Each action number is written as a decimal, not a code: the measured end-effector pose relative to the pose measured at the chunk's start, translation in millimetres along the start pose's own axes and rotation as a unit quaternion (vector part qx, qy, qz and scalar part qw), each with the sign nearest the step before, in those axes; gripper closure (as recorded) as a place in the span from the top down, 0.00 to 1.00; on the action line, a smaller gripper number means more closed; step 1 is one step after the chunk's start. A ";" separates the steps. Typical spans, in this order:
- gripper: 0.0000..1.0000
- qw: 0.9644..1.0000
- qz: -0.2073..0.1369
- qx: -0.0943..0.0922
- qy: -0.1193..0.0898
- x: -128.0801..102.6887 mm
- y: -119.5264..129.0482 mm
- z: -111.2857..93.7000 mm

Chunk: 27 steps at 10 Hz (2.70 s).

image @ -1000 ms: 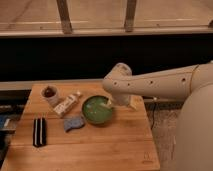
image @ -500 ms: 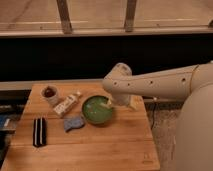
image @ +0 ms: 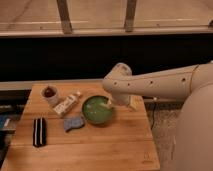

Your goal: Wipe the white sponge on the table

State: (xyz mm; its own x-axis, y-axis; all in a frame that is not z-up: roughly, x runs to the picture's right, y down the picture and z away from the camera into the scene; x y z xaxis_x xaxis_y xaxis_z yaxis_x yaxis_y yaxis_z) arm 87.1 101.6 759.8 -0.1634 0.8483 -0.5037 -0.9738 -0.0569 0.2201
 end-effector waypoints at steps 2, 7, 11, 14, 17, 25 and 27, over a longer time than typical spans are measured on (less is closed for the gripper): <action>0.80 1.000 0.000 0.000 0.000 0.0 0.0 0.0; 0.80 1.000 -0.014 0.003 0.005 6.8 11.6 4.9; 0.80 0.998 -0.032 -0.035 0.043 8.1 66.0 15.8; 0.80 0.995 -0.058 -0.070 0.051 13.1 111.9 5.1; 0.80 0.987 -0.089 -0.115 0.065 31.4 162.9 -12.4; 0.80 0.987 -0.129 -0.085 0.044 43.8 177.4 -17.7; 0.80 0.984 -0.159 -0.070 0.034 65.1 196.8 -25.0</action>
State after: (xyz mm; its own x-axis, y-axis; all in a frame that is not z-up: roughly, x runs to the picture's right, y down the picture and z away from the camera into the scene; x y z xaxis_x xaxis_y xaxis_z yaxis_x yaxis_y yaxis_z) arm -119.1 132.4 749.4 0.1472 0.7977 -0.5849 -0.9889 0.1294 -0.0724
